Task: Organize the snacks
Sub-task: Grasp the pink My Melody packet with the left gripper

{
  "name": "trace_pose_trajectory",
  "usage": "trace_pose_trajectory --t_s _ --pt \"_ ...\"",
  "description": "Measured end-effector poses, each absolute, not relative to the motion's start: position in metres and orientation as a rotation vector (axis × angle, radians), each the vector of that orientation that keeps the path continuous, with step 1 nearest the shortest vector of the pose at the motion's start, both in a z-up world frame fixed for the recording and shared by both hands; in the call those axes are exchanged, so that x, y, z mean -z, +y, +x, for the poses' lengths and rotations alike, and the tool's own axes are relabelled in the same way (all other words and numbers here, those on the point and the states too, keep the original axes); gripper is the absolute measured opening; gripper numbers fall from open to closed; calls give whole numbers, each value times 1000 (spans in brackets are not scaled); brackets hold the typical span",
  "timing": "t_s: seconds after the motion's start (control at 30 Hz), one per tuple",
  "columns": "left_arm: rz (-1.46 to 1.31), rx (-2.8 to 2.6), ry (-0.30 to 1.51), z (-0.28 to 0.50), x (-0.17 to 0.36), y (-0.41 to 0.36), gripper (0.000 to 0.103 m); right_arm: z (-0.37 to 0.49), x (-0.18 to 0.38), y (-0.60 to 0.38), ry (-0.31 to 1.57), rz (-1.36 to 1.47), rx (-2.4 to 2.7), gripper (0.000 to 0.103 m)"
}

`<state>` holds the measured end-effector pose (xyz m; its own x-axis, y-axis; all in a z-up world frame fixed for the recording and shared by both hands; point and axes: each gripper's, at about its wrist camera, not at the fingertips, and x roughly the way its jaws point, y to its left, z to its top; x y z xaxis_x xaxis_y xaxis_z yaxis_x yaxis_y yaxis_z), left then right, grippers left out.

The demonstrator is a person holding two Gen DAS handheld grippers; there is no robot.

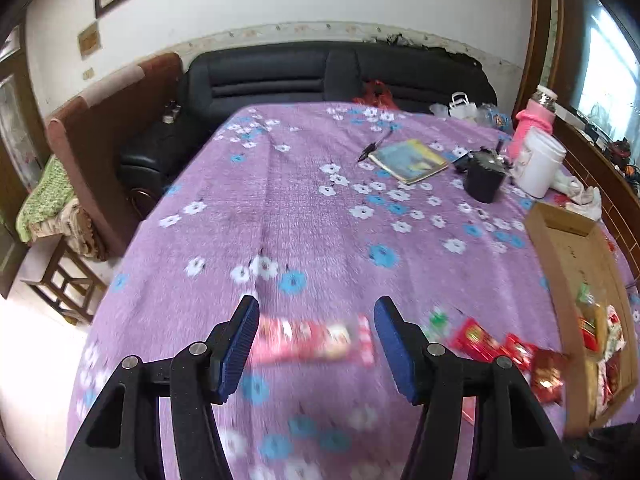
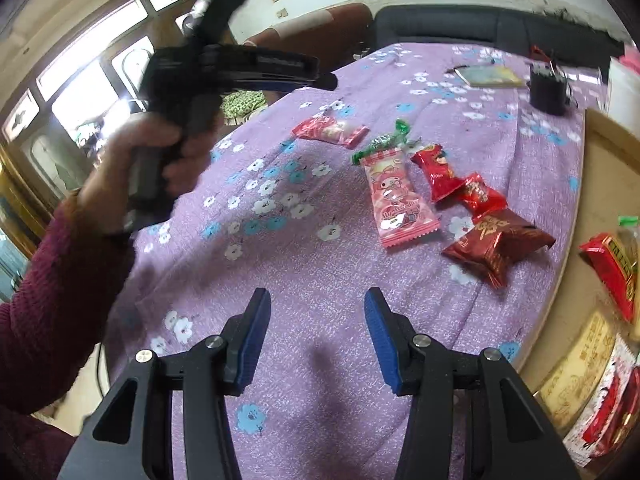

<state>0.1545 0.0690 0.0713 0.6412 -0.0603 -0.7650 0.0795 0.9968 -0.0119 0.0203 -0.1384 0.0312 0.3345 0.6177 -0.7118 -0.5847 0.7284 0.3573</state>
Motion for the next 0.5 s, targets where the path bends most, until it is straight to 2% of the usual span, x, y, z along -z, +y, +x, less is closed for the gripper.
trace_pose_trajectory --t_s 0.13,0.27,0.5 --pt "-14 124 942 188 -51 79 63 22 -27 -140 944 32 -753 48" --pt "-24 132 1006 203 -33 83 56 22 -28 -143 941 44 -748 48" --pt "-21 201 1068 169 -23 86 54 19 -28 -142 940 35 -742 48"
